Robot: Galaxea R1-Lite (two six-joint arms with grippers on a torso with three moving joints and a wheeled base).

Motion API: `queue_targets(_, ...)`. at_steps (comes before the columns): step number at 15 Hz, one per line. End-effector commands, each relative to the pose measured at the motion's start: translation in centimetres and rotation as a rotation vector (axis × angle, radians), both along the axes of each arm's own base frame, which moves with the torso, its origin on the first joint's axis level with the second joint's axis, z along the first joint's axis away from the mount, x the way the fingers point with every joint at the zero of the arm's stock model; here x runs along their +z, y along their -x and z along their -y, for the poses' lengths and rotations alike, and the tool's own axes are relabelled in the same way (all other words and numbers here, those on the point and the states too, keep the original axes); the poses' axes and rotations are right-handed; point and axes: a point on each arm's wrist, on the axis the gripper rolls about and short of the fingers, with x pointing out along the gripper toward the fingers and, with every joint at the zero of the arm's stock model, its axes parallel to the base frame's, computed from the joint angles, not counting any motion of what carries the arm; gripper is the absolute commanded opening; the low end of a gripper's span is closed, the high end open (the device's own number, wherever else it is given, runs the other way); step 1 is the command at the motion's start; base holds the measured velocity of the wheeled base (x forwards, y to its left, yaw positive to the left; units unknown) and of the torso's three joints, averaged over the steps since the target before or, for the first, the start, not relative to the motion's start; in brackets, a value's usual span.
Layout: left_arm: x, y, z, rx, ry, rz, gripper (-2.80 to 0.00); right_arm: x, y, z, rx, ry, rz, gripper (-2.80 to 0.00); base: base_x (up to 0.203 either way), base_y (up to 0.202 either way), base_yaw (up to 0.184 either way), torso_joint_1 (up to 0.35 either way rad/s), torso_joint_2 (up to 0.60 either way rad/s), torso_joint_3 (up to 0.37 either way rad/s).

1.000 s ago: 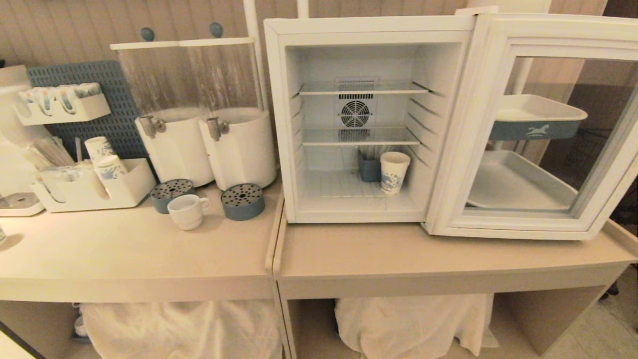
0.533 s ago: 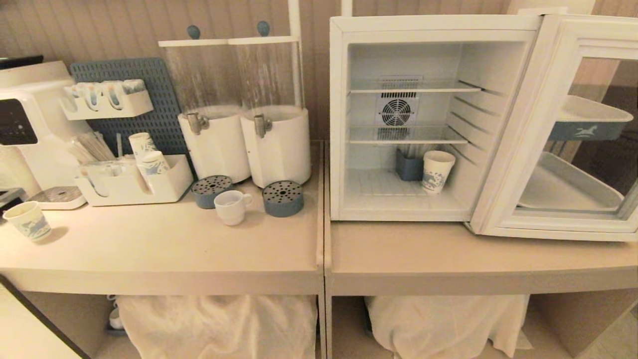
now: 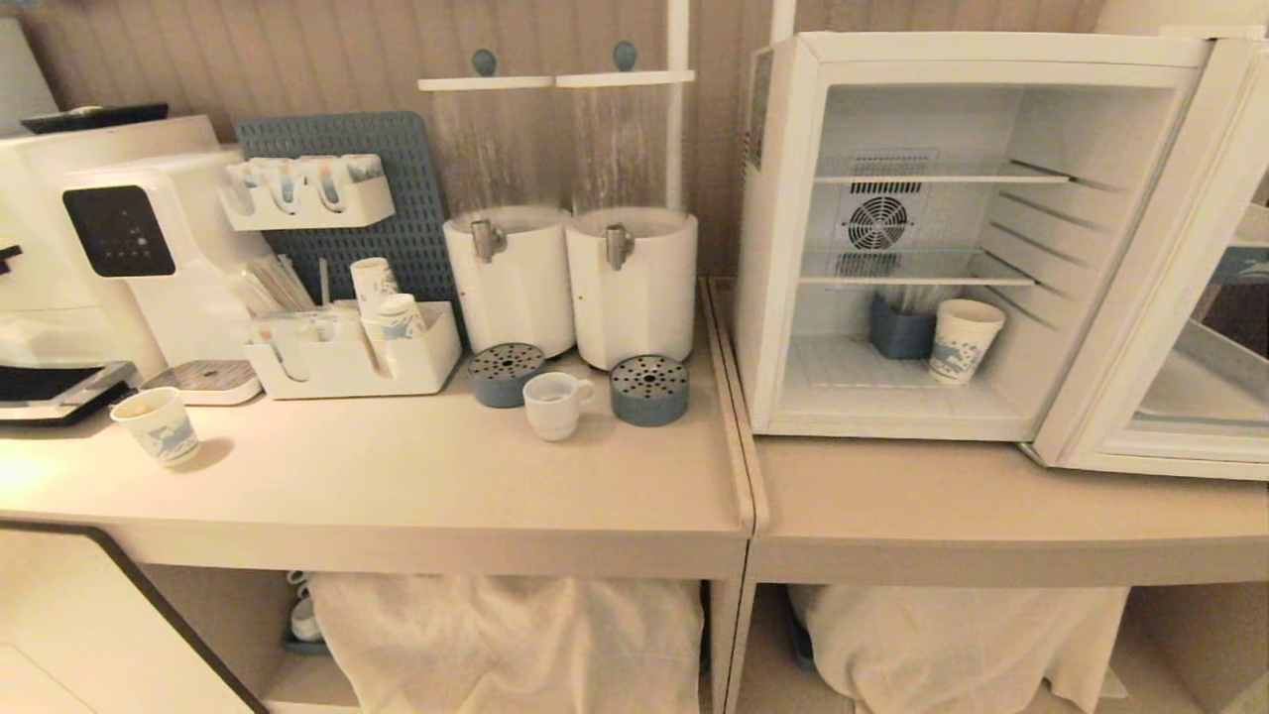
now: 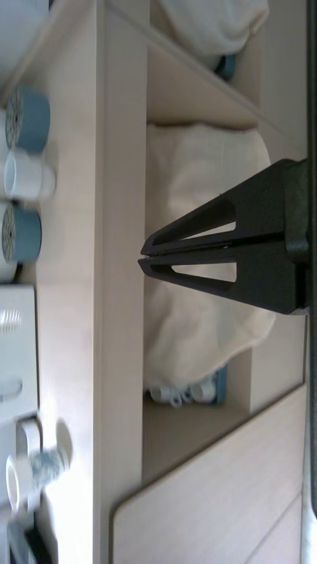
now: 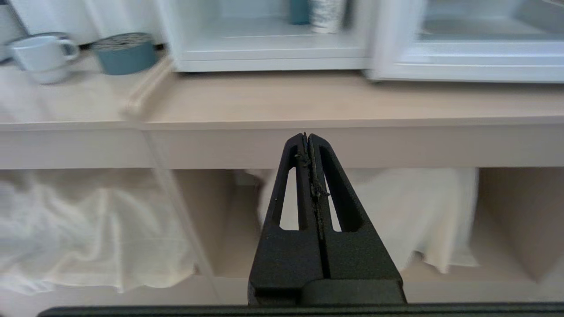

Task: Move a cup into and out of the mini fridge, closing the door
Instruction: Put the ceramic cup in the freezer

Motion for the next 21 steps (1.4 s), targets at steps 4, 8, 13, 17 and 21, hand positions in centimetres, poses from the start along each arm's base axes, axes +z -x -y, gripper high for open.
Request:
queue_targets(4, -0.02, 0.00, 0.00, 0.000, -0.001, -0.001, -2.80, 0.00, 0.00, 0.00, 0.000, -0.001, 0.000, -2.80, 0.000, 0.191, 0.008, 0.002, 0.00, 0.002)
queue_targets(8, -0.03, 0.03, 0.00, 0.002, -0.003, -0.008, -2.80, 0.00, 0.00, 0.00, -0.001, -0.001, 0.000, -2.80, 0.000, 0.193, 0.010, 0.001, 0.00, 0.002)
queue_targets(13, -0.02, 0.04, 0.00, 0.002, -0.003, -0.009, -2.80, 0.00, 0.00, 0.00, -0.002, -0.001, 0.000, -2.80, 0.000, 0.191, 0.010, 0.002, 0.00, 0.001)
queue_targets(17, -0.02, 0.04, 0.00, 0.002, -0.003, -0.009, -2.80, 0.00, 0.00, 0.00, -0.002, -0.002, 0.000, -2.80, 0.003, 0.197, 0.010, 0.003, 0.00, 0.003)
queue_targets(21, -0.04, 0.03, 0.00, 0.002, -0.003, -0.009, -2.80, 0.00, 0.00, 0.01, -0.002, -0.004, 0.000, -2.80, 0.096, 0.106, -0.024, 0.004, 0.00, 0.003)
